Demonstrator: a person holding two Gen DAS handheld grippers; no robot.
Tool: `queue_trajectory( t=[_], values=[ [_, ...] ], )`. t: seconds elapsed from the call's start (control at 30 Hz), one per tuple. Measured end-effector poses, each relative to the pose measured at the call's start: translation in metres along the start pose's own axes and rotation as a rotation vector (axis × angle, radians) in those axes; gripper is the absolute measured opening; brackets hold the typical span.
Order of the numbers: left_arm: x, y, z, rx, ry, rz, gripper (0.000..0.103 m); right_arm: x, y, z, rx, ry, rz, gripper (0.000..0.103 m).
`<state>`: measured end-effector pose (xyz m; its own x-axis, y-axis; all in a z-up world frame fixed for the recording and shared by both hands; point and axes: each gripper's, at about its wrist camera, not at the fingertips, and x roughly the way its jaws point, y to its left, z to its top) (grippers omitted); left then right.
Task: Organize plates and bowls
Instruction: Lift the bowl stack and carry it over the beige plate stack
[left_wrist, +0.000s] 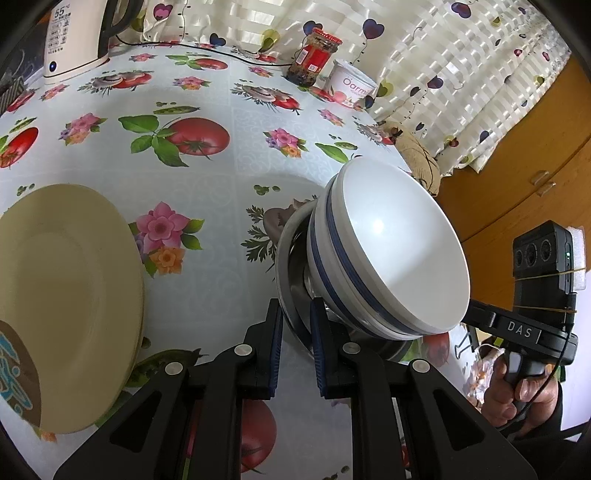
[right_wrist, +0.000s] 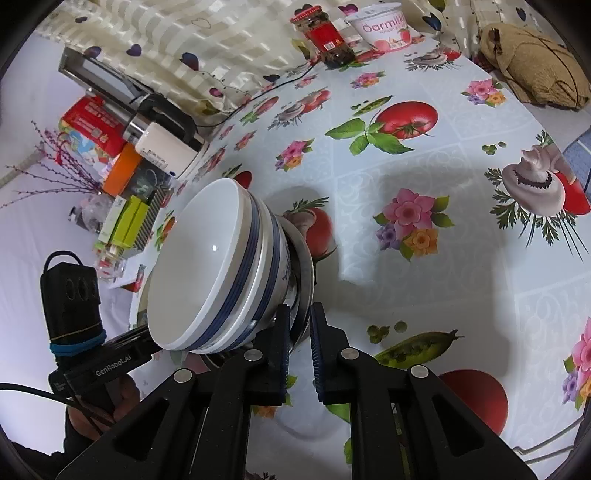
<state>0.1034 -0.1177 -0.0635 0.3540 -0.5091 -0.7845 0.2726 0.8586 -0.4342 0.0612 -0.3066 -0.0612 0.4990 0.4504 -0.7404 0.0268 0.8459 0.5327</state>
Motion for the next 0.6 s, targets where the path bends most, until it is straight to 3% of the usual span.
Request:
queue_trajectory(
  t=[0.6],
  values=[
    [-0.031, 0.005, 0.006, -0.009, -0.054, 0.036, 0.015, -0.005, 0.030, 0.010, -0.057, -0.011, 0.012, 0.011]
  ],
)
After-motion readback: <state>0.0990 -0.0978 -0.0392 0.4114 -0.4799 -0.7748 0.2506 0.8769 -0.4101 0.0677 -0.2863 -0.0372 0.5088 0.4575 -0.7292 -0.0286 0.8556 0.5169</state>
